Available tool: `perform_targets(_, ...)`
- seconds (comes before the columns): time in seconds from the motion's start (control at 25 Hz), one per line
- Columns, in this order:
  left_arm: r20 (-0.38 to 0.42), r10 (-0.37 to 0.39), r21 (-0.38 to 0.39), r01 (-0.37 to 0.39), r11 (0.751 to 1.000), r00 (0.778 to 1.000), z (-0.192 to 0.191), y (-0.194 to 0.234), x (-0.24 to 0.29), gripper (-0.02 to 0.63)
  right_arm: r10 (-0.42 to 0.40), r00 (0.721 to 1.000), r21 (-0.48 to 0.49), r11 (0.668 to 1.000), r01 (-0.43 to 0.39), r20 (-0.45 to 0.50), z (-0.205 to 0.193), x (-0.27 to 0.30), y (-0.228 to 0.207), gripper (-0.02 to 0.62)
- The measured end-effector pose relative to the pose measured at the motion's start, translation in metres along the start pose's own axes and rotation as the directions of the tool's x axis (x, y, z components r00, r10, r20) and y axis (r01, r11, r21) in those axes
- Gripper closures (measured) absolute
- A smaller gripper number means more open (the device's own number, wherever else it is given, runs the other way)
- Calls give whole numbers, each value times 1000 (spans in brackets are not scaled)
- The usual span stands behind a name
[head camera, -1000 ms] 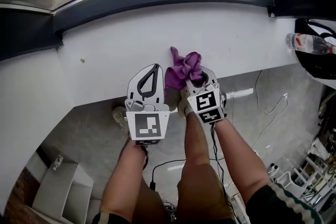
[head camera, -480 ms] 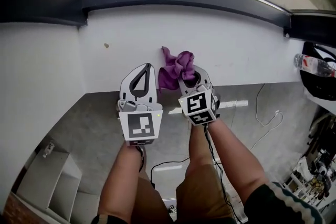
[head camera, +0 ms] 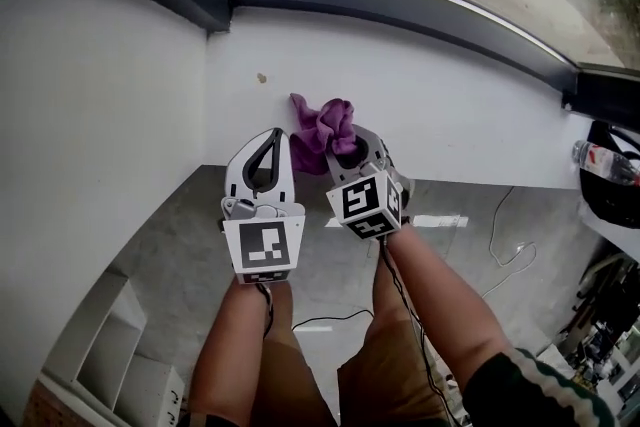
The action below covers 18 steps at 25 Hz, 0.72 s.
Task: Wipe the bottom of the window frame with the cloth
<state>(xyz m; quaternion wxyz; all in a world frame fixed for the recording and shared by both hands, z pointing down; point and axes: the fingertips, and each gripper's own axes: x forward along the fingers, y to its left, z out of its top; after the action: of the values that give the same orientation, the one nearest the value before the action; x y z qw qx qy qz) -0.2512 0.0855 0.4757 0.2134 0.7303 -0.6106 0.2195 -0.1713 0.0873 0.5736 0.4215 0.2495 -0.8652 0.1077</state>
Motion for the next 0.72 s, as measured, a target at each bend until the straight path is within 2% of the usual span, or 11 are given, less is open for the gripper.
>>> perform_targets(0.32,-13,84,-34,-85,996,996,-12,55,-23,597,65,998,-26,998,-65,24,37,29,42,491)
perform_targets(0.72,-20,120,-50,-121,991,993,-20,79,-35,597,178,982,-60,983,-174,63,83,63,85,491)
